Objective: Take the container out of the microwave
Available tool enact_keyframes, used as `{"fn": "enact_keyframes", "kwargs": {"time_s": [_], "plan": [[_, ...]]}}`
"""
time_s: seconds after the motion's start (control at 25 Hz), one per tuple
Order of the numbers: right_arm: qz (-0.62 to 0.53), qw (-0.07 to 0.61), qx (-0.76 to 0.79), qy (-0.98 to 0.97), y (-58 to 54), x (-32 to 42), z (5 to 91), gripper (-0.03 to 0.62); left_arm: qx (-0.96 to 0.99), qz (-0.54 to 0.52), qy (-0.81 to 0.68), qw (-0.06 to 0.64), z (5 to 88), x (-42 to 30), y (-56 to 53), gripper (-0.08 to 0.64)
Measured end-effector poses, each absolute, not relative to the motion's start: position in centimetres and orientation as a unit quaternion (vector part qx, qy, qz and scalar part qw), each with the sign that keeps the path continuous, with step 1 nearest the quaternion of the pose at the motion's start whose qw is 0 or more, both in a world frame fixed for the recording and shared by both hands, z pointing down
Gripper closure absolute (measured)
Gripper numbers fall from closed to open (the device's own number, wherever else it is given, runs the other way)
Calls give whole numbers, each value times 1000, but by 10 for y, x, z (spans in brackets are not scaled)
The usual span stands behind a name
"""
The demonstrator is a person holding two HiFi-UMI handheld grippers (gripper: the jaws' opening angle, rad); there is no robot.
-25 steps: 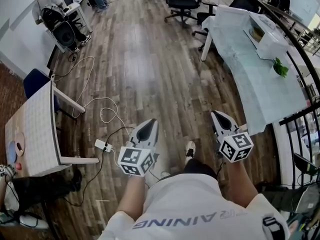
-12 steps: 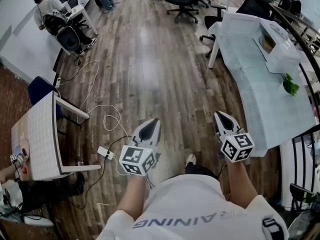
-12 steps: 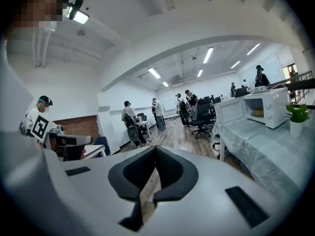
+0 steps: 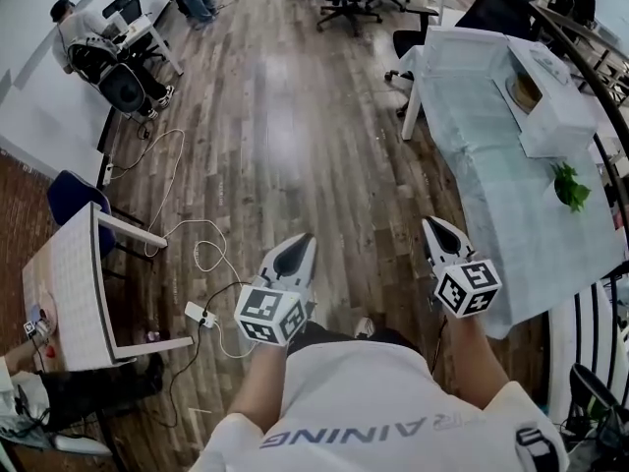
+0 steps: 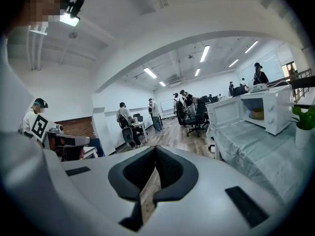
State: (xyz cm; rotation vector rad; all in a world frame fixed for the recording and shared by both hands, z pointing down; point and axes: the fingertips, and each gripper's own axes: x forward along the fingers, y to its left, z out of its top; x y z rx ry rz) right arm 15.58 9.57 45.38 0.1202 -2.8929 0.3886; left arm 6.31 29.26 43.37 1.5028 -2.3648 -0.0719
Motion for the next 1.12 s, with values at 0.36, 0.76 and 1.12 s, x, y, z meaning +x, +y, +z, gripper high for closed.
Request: {"fn": "enact_keyframes", "kwargs": {"time_s": [0.36,0.76,1.12], "plan": [[129,107,97,-981,37,135,463,571,580,-27,-796,169,440,17,219,517],[127,117,192,-966,-26,61,464,571,651,-32,-738,175,440,-90,133,517],[127,121,265,-948,-47,-20,459,571,717,-27,-674,176,440,-187,74,517]]}}
